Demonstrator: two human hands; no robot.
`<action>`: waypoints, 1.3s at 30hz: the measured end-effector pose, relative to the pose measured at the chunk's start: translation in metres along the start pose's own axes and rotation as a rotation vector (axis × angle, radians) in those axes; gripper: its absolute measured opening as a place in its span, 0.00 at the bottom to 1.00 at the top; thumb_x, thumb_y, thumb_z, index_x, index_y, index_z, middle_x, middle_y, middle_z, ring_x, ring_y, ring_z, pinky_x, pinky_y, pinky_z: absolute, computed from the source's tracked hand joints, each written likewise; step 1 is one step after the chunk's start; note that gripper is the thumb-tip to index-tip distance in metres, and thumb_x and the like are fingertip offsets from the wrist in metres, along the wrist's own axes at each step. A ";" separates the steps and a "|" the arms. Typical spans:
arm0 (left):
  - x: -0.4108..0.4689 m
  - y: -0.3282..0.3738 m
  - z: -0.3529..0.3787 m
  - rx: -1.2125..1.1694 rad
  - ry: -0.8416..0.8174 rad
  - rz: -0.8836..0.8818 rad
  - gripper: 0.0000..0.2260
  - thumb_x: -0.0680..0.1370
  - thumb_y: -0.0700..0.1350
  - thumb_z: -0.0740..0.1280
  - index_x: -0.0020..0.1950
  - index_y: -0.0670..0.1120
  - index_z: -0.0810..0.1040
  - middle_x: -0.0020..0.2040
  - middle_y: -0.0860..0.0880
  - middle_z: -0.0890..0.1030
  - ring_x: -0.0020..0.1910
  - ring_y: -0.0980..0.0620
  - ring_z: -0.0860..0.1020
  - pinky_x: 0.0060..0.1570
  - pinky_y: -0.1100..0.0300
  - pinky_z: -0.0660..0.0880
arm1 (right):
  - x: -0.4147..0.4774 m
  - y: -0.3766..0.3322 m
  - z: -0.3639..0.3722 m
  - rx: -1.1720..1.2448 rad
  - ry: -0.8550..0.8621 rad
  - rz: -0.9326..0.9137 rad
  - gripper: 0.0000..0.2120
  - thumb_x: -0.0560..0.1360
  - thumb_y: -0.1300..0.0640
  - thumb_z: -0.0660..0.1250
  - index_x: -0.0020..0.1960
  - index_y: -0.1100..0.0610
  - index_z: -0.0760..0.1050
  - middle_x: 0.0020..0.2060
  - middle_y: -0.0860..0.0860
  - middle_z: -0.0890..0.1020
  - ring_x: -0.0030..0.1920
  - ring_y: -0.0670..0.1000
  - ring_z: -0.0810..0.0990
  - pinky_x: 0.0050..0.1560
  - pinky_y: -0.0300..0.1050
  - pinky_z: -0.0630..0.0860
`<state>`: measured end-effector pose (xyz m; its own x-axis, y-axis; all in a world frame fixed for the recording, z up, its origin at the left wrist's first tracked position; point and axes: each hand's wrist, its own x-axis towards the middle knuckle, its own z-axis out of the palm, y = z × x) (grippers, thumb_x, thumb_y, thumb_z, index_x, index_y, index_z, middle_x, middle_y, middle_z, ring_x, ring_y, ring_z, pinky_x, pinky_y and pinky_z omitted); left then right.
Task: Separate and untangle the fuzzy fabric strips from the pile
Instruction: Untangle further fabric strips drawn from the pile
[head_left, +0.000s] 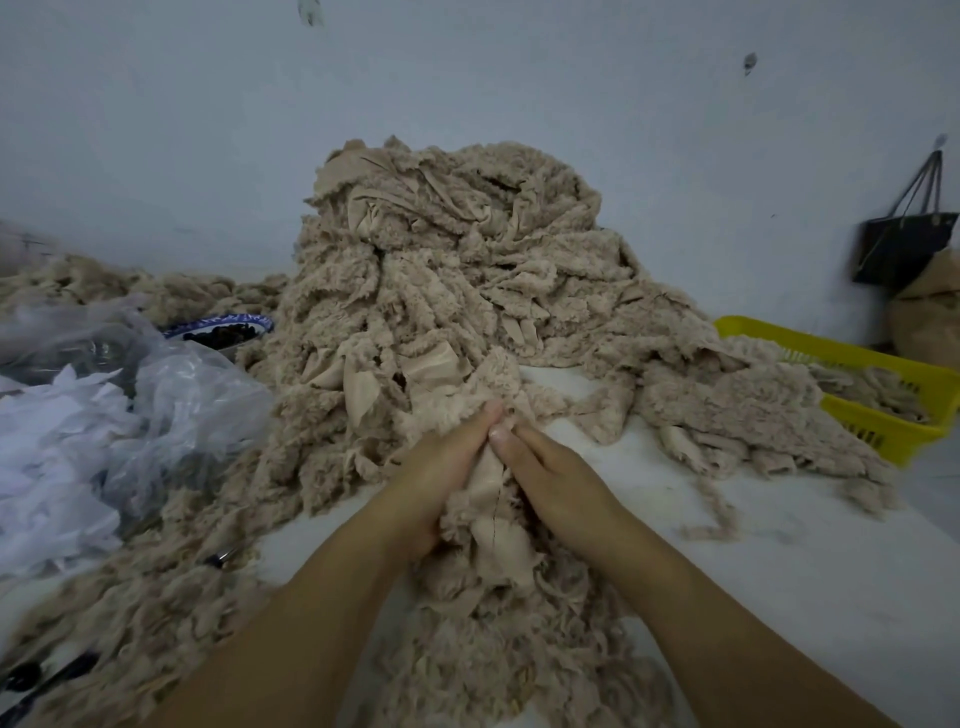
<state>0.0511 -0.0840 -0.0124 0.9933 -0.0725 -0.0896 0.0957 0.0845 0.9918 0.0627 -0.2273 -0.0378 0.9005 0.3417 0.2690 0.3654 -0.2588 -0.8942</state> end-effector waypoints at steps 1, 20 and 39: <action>0.000 0.000 0.000 0.026 0.017 0.013 0.21 0.72 0.63 0.69 0.55 0.50 0.84 0.48 0.50 0.87 0.48 0.53 0.85 0.47 0.58 0.81 | 0.000 0.002 -0.002 -0.052 0.017 -0.003 0.26 0.74 0.28 0.56 0.42 0.51 0.73 0.35 0.45 0.78 0.36 0.40 0.76 0.39 0.34 0.71; 0.018 0.001 -0.019 -0.677 0.053 0.067 0.25 0.82 0.60 0.58 0.52 0.39 0.82 0.50 0.39 0.85 0.50 0.42 0.85 0.41 0.50 0.83 | 0.000 -0.003 0.003 -0.025 0.031 -0.039 0.20 0.75 0.29 0.57 0.45 0.45 0.74 0.29 0.39 0.74 0.30 0.39 0.72 0.34 0.35 0.70; 0.019 -0.010 -0.010 -0.402 0.152 0.085 0.21 0.81 0.56 0.62 0.65 0.42 0.78 0.58 0.40 0.83 0.57 0.43 0.83 0.62 0.45 0.76 | 0.003 -0.003 -0.009 0.026 0.113 0.003 0.23 0.78 0.41 0.63 0.29 0.46 0.59 0.24 0.41 0.61 0.25 0.41 0.61 0.26 0.33 0.60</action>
<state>0.0699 -0.0763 -0.0253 0.9941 0.0960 -0.0511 0.0005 0.4661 0.8847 0.0663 -0.2335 -0.0317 0.9232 0.2361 0.3034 0.3573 -0.2359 -0.9037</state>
